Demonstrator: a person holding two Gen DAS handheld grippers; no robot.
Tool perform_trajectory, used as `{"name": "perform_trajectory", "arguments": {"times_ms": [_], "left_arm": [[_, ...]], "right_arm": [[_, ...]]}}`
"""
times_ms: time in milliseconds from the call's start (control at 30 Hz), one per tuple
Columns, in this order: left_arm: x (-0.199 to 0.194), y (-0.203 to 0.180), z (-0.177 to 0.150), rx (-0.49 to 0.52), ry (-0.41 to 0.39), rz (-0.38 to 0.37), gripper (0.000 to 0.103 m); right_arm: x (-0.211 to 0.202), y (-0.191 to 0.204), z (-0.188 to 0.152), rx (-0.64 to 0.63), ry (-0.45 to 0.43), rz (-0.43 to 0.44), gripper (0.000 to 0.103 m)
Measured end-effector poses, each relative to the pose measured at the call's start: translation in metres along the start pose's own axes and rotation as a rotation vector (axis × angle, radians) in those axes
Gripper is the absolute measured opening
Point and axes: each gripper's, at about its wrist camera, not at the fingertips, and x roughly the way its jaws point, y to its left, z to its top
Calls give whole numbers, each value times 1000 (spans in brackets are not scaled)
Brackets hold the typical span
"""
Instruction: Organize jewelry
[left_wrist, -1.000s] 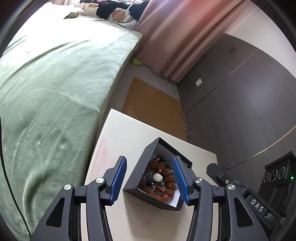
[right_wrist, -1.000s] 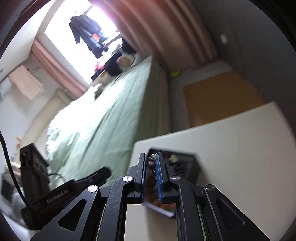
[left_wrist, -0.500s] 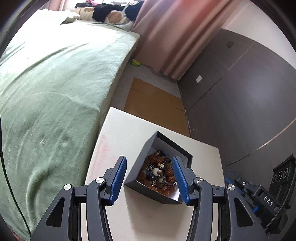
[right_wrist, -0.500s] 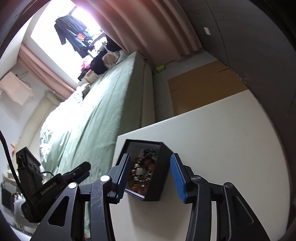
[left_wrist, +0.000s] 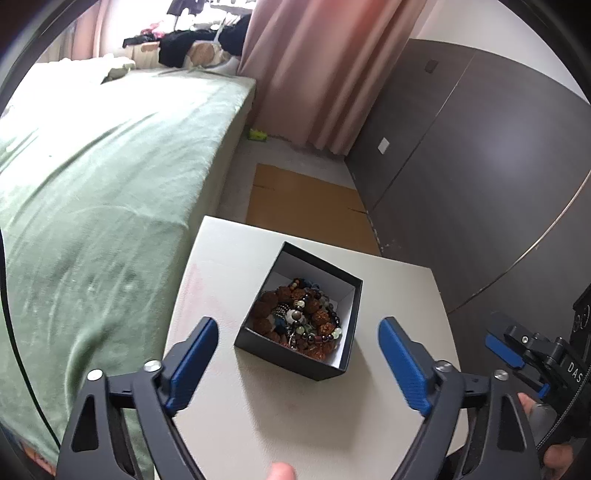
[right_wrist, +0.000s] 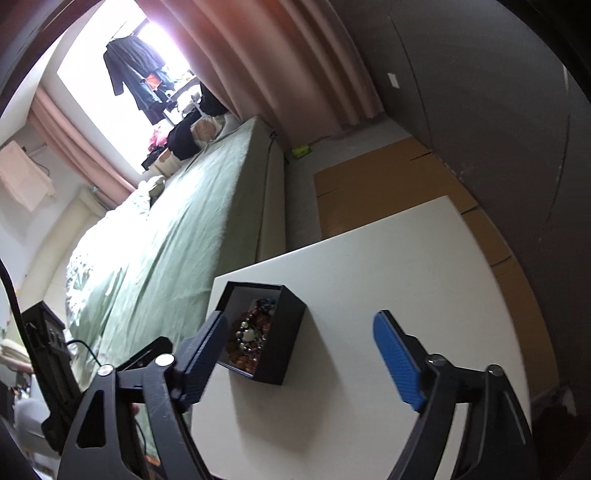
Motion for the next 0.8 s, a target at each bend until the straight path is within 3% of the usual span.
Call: {"name": "perform_trajectory", "arguments": {"times_ms": [100,167,267,600,800], "left_arm": [[-12,-5,-3,14,-25,11,95],[-20,-9,-5,34,-53,20,102],[-33,-16,-8,70,-87,37,103],[-75,-40,-30,208,-154,84,103],[-87,-33,-40,182,-173,81,103]], "right_arm": [[-6,-4,-3,16,12,-10,87],[-10,-4,-6,6,26,-17,95],[-19,-2,-7,-37,6,-64,103],[-63,-6,-22,-101,-49,-109,103],[-87,-7,-30,-135,-73,-144,103]]}}
